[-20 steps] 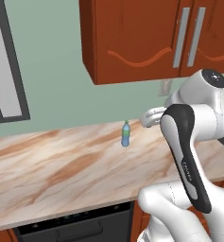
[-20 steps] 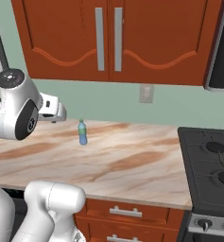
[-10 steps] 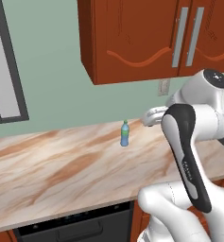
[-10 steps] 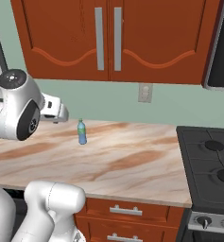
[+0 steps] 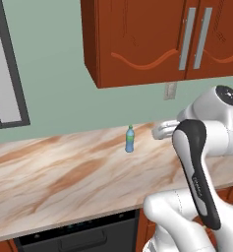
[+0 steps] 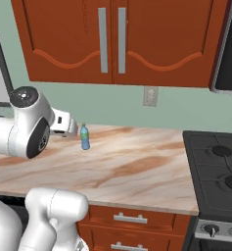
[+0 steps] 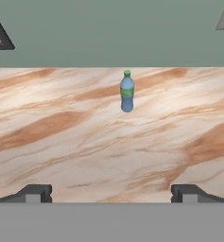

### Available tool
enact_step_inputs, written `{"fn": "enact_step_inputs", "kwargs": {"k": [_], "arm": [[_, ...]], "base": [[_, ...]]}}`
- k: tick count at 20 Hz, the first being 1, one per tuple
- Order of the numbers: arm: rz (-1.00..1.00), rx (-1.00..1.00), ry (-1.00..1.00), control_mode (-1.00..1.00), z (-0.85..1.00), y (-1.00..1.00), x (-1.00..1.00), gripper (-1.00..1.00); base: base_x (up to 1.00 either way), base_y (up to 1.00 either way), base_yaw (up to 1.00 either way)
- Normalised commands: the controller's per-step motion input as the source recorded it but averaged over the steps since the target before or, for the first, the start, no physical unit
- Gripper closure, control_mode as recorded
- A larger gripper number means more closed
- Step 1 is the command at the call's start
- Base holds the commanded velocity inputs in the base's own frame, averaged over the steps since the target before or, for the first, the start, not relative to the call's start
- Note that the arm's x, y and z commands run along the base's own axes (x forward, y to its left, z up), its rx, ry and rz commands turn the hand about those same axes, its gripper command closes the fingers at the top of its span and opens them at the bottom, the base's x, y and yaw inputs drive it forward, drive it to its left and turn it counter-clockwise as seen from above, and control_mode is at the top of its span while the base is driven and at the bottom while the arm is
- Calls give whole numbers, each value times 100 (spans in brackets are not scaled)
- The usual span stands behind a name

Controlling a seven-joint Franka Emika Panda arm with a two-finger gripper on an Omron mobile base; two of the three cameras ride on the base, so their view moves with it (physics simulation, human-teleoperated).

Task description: Move the drinks to the dining counter.

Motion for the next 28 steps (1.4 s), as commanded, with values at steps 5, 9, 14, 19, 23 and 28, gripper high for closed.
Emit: {"fn": "enact_step_inputs", "kwargs": {"k": [5,9,14,19,23,28], "arm": [[0,1,-4,-100,-33,-4,0,-100],[0,4,0,-100,-34,-4,30,-100],[0,8,0,-100,-25,-2,46,-100],[0,5,0,-100,-18,-3,52,-100],[0,0,0,-100,-3,0,36,-100],[0,0,5,-100,-6,0,33,-100]], "base": [[0,0,0],[0,0,0],[0,0,0],[0,0,0],[0,0,0],[0,0,0]]}}
